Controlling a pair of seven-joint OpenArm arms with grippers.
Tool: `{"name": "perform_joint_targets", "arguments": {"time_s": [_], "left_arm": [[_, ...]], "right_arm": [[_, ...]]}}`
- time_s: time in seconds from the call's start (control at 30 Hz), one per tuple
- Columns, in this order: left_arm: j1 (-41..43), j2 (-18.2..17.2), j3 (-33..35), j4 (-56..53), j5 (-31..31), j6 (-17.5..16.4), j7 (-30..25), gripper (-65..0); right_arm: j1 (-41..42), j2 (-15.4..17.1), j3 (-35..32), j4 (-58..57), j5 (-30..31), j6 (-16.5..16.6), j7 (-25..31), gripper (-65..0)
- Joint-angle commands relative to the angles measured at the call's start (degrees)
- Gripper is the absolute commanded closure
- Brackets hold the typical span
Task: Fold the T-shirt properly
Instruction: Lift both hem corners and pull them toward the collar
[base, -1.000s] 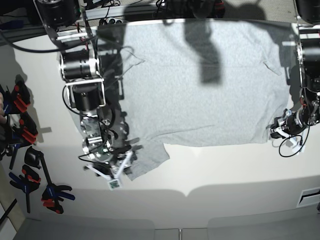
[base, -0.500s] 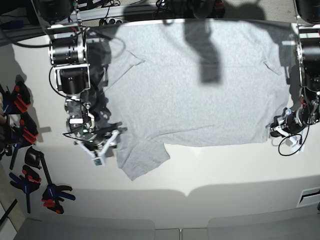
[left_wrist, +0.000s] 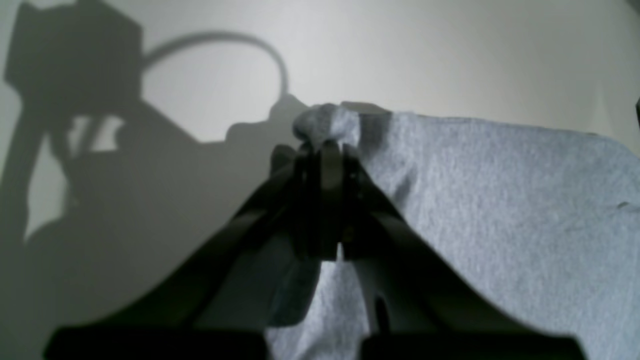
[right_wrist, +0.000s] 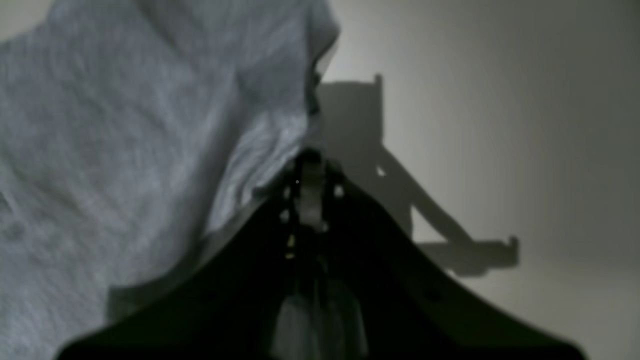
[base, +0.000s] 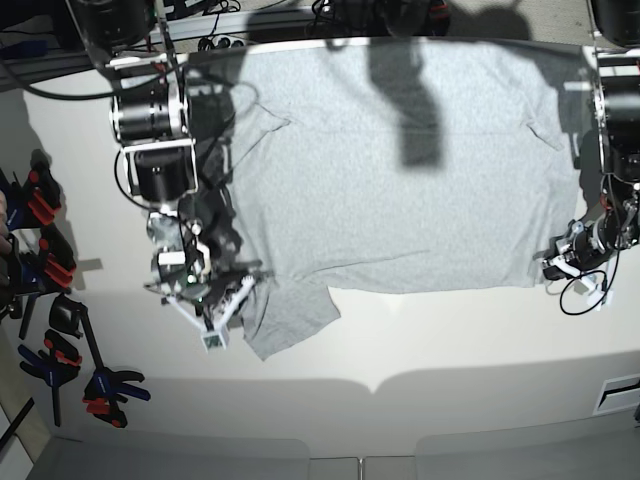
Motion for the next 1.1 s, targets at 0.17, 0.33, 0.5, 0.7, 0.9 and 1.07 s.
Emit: {"name": "perform_joint_targets", "arguments": {"time_s": [0.17,0.33,0.5,0.7,0.9,1.07], "left_arm": [[-1.9,1.2,-0.1,0.9,-0.7,-0.4,-0.8,0.0],[-1.9,3.3,-0.1,0.9,-0.5,-0.4,-0.8,0.0],[-1.9,3.7,-0.1,0.9,0.8,-0.5,-0.7,0.0],[-3.2,2.0,-0.1,0.9,0.8,-0.4,-1.0,0.0],[-5.6,-0.2,-0.1,4.0,0.8,-0.4,-0.9,0.0],[-6.4,-0.9,-0.1,9.0,3.5,-0.4,3.2,0.0]], "right_arm": [[5.2,0.3,0.1,0.9,1.9,2.8,-3.6,0.0],[8.0,0.3,0.1,0.9,7.0,4.4,-9.0,0.0],[10.3,0.3,0.1,0.9,8.1,4.8,-11.8,0.0],[11.0,0.3,0.1,0.9,7.4,4.8,-11.8,0.0],[11.8,0.8,0.1,0.9,7.4,4.8,-12.0,0.0],[13.7,0.7,0.1,1.1,7.5,4.8,-13.9,0.0]]}}
